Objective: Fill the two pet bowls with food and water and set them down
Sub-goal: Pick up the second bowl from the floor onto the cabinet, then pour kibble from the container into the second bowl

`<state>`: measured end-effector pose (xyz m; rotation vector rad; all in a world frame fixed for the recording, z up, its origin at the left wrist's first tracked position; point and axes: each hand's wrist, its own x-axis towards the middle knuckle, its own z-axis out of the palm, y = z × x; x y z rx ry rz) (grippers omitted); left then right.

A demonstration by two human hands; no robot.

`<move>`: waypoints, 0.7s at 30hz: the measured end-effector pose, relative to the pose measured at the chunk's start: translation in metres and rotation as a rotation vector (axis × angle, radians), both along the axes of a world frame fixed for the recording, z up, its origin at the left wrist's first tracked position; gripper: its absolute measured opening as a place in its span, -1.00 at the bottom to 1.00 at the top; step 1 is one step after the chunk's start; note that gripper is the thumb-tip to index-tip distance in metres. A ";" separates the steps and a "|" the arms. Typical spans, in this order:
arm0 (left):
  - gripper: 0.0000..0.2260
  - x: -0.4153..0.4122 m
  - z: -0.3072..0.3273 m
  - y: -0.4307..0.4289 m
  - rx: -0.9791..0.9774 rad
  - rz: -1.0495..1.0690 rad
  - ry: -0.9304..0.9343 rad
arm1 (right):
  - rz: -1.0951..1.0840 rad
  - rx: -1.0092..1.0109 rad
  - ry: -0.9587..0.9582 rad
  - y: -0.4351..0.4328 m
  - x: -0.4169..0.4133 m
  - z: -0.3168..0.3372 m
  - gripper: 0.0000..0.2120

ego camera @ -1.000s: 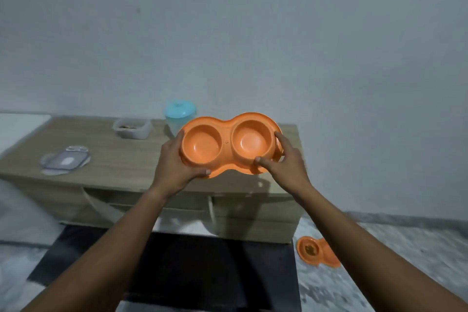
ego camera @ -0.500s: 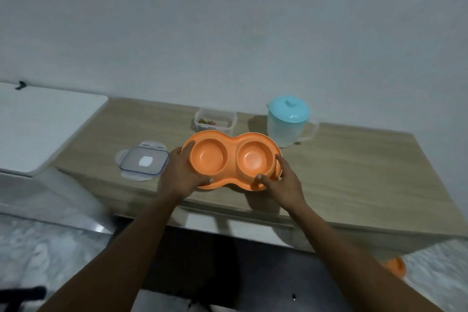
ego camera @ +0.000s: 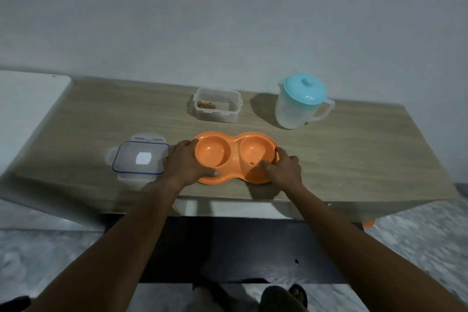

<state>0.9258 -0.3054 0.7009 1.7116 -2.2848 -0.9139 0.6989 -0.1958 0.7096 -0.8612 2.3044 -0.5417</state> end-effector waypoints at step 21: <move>-0.10 0.000 -0.003 -0.004 0.027 0.019 -0.059 | -0.105 -0.175 -0.225 -0.223 -0.006 -0.042 -0.47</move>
